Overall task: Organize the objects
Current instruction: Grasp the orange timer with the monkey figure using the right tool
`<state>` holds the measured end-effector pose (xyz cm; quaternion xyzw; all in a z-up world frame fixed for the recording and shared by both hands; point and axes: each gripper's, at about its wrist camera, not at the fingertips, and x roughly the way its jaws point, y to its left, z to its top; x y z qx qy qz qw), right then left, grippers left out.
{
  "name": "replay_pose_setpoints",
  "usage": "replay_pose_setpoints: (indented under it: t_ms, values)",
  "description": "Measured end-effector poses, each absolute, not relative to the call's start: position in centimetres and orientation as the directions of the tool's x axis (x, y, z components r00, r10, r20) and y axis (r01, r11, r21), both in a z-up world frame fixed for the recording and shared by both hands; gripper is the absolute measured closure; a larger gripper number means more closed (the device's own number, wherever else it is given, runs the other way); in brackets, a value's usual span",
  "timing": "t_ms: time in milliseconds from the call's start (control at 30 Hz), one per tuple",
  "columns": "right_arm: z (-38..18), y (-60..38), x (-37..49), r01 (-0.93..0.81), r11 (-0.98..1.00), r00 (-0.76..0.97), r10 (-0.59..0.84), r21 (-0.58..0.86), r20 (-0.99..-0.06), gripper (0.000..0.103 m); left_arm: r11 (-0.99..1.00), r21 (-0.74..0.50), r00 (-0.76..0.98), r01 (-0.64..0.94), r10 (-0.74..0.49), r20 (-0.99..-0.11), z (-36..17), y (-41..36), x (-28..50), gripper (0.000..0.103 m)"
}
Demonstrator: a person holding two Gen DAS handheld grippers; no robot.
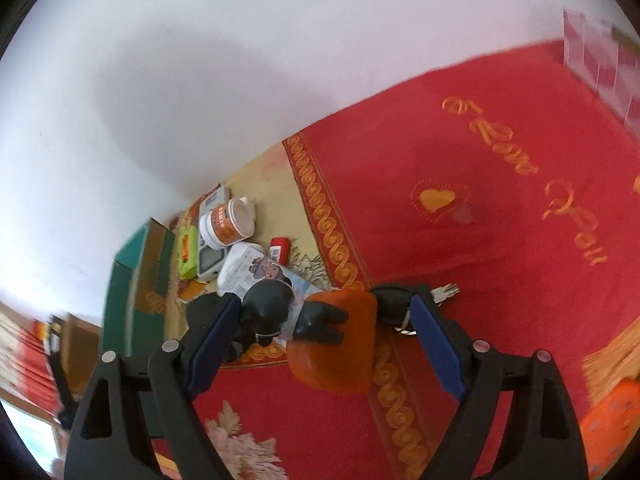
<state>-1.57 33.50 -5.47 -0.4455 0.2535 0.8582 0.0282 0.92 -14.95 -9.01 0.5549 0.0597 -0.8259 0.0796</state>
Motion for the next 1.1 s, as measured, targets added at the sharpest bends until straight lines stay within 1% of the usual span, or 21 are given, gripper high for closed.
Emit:
replay_pose_setpoints:
  t_ms: [100, 233, 433, 600, 633, 667, 700, 733, 800, 867, 1100]
  values:
    - [-4.6, 33.0, -1.1, -0.275, -0.901, -0.59, -0.118, 0.336, -0.799, 0.016, -0.98, -0.013, -0.372, 0.199, -0.063, -0.926, -9.0, -15.0, 1.0, 0.082]
    - [-3.4, 31.9, -0.3, -0.267, -0.946, -0.572, 0.003, 0.183, -0.82, 0.016, -0.98, -0.017, -0.375, 0.2, -0.06, -0.925, -9.0, -15.1, 1.2, 0.082]
    - [-2.6, 28.6, 0.0, -0.235, -0.966, -0.512, 0.217, -0.107, -0.831, 0.017, -0.981, -0.017, -0.379, 0.192, -0.058, -0.924, -9.0, -15.1, 1.4, 0.082]
    - [-3.6, 25.2, -1.4, -0.172, -0.972, -0.509, 0.226, -0.16, -0.831, 0.017, -0.985, -0.017, -0.383, 0.172, -0.05, -0.923, -9.0, -15.0, 1.3, 0.082]
    - [-4.3, 24.7, -2.1, -0.166, -0.968, -0.496, 0.248, -0.19, -0.832, 0.02, -0.986, -0.017, -0.383, 0.168, -0.05, -0.922, -8.9, -14.9, 1.3, 0.082]
    - [-5.2, 24.3, -3.0, -0.154, -0.964, -0.486, 0.264, -0.216, -0.833, 0.03, -0.987, -0.017, -0.384, 0.16, -0.046, -0.922, -8.9, -14.9, 1.4, 0.082]
    - [-5.8, 24.2, -3.5, -0.147, -0.963, -0.473, 0.271, -0.228, -0.838, 0.047, -0.988, -0.018, -0.384, 0.156, -0.044, -0.922, -8.9, -14.9, 1.3, 0.082]
    - [-6.6, 24.4, -4.1, -0.15, -0.96, -0.447, 0.278, -0.235, -0.85, 0.055, -0.988, -0.019, -0.384, 0.155, -0.043, -0.922, -8.9, -14.9, 1.4, 0.082]
    - [-7.4, 25.2, -4.5, -0.175, -0.959, -0.416, 0.277, -0.223, -0.866, 0.061, -0.988, -0.02, -0.385, 0.15, -0.039, -0.922, -8.9, -14.8, 1.3, 0.082]
    - [-7.4, 26.2, -4.2, -0.207, -0.959, -0.406, 0.264, -0.193, -0.875, 0.063, -0.989, -0.016, -0.386, 0.146, -0.042, -0.921, -8.8, -14.8, 1.4, 0.082]
    - [-6.9, 28.2, -3.5, -0.251, -0.963, -0.393, 0.196, -0.1, -0.899, 0.063, -0.989, -0.024, -0.388, 0.147, -0.035, -0.921, -8.9, -14.8, 1.5, 0.082]
